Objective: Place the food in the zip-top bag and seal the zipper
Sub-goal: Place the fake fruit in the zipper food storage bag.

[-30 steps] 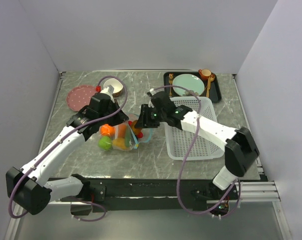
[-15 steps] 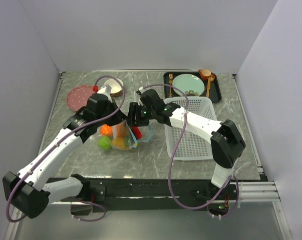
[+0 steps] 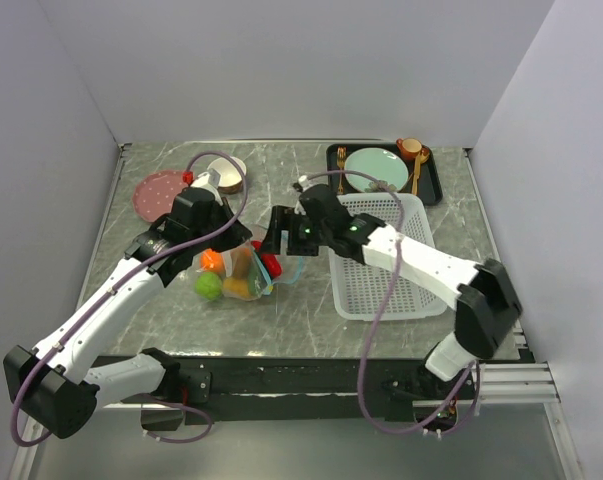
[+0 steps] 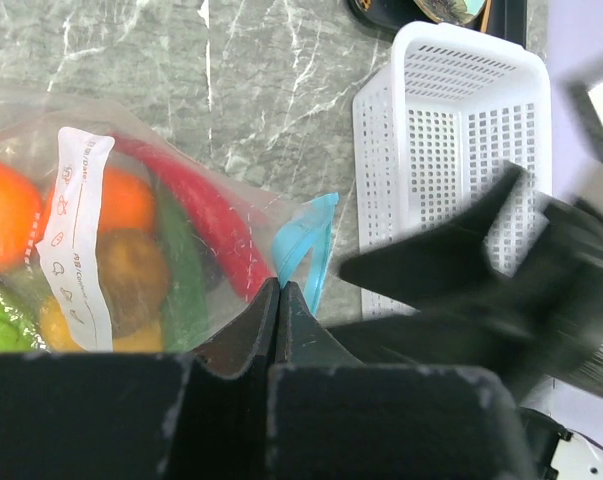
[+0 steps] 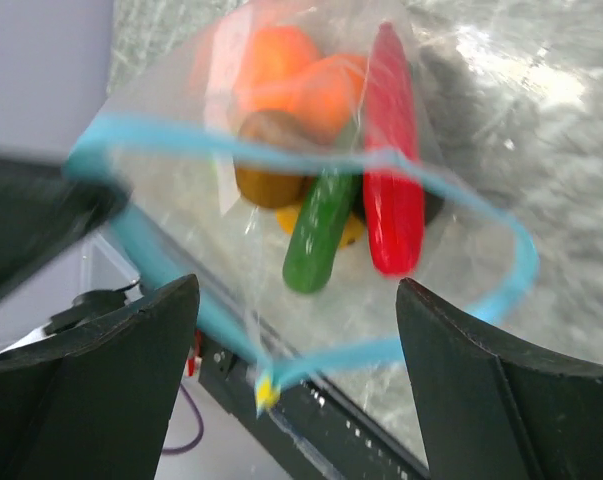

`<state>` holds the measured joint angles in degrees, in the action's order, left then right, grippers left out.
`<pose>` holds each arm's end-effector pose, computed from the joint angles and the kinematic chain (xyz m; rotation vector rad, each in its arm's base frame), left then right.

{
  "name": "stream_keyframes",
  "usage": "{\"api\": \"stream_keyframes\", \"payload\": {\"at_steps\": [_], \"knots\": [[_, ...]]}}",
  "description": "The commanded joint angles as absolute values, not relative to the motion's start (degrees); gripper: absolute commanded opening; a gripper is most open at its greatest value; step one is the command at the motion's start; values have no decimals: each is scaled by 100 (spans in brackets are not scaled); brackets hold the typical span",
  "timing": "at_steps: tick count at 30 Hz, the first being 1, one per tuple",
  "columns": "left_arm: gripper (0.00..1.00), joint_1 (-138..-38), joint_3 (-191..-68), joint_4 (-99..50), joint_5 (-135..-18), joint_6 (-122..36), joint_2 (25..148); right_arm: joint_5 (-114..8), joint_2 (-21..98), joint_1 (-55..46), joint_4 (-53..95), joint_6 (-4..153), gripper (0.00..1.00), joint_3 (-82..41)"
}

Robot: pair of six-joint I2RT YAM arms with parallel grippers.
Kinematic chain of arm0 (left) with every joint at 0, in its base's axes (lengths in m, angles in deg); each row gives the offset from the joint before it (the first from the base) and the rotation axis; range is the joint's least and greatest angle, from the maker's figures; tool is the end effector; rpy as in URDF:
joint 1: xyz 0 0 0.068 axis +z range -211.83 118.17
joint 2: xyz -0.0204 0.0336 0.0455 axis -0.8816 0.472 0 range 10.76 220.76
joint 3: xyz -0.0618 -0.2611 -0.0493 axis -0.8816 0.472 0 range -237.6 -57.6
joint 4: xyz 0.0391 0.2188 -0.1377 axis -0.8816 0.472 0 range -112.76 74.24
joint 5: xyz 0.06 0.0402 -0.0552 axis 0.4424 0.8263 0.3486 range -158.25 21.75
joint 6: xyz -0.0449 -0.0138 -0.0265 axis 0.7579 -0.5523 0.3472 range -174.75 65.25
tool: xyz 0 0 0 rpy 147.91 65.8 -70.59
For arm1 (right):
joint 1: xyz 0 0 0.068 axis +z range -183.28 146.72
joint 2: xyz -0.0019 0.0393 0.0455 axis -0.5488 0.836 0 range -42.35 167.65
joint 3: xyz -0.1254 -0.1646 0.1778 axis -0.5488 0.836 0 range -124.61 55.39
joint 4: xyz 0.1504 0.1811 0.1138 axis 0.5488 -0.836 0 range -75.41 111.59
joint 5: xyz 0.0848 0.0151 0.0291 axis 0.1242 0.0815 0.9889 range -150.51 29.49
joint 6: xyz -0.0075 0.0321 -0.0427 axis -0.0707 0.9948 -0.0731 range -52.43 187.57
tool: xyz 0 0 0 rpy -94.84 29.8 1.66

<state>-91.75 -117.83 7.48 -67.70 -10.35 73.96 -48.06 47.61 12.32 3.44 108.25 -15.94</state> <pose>0.2085 -0.1196 0.3363 -0.2888 2.2260 -0.7243 0.2451 0.2613 0.2911 -0.2349 2.4012 1.0174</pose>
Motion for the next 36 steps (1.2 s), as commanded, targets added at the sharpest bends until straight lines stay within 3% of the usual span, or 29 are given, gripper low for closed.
{"api": "stream_keyframes", "payload": {"at_steps": [1, 4, 11, 14, 23, 31, 36], "knots": [[1, -9163, -11939, 572, -6650, -1089, 7272, -4962, 3993, 1181, 217, 10992, 86, -1212], [1, -9163, -12017, 581, -6676, -1124, 7351, -4961, 3834, 1181, -19, 11239, 86, -1036], [1, -9163, -11983, 581, -6694, -1072, 7290, -5329, 3904, 1154, -188, 11704, 68, -465], [1, -9163, -11956, 625, -6667, -1063, 7246, -5514, 3921, 1145, -179, 11801, 65, -306], [1, -9163, -11974, 625, -6729, -1089, 7263, -5874, 4414, 1048, -135, 11652, 51, -622], [1, -9163, -11913, 634, -6755, -1054, 7184, -5753, 4888, 1005, 233, 11538, 49, -850], [1, -9163, -11912, 651, -6773, -1089, 7211, -5664, 5038, 1005, 243, 11485, 17, -1079]]}}
